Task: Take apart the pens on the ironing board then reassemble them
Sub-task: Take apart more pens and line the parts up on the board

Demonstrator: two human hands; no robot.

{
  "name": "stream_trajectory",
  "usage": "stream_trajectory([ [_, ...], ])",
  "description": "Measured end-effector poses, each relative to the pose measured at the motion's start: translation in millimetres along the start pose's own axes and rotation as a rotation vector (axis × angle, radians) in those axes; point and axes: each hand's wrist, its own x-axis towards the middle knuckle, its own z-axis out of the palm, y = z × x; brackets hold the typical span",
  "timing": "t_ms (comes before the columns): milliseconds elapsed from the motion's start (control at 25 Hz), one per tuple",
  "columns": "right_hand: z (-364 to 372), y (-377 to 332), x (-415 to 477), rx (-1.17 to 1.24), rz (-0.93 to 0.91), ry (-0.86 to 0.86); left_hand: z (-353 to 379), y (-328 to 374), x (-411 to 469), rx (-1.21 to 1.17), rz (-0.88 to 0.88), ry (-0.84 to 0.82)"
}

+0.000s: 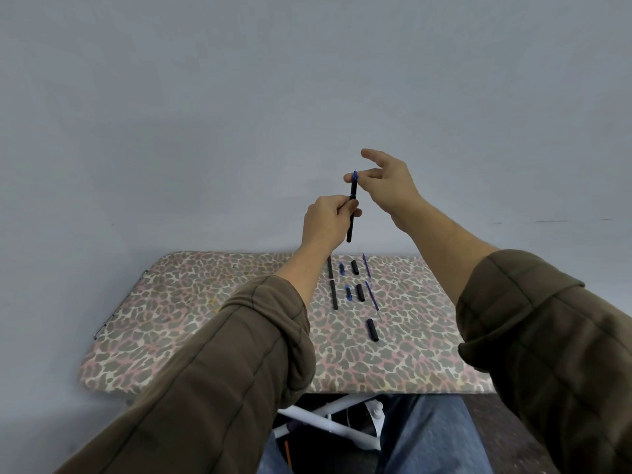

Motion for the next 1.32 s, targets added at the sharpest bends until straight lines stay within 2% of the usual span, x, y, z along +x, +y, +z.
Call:
stream_trajectory([
  [240,2.4,-4.6,-2.5,-0.063,-0.037,0.055,1.0,1.1,-0.3,0.022,0.004,0.003],
  [440,-1.0,-4.1,-2.3,-0.064,-0.009,-0.048,-0.9,-2.1,-0.7,0.033,-0.010,0.008],
  [680,0.8,-3.6,-2.2,-0.085,-0.025,0.063,0.1,1.7,-0.5,0.045,0.011,0.009],
  [880,-2.3,-4.4,-1.1,-0.067,-0.009,-0.045,-1.0,-1.3,-0.4,0.040,-0.010,0.001],
  [1080,1.7,-3.8,-0.2,-0.107,-0.029,0.082,0.5,1.2,0.3,0.030,-0.007,-0.001],
  [1320,-0.1,-2.5,-1.0,-0.089,-0.011,-0.017,1.0,-3.2,-2.1,0.021,-0.025,-0.002],
])
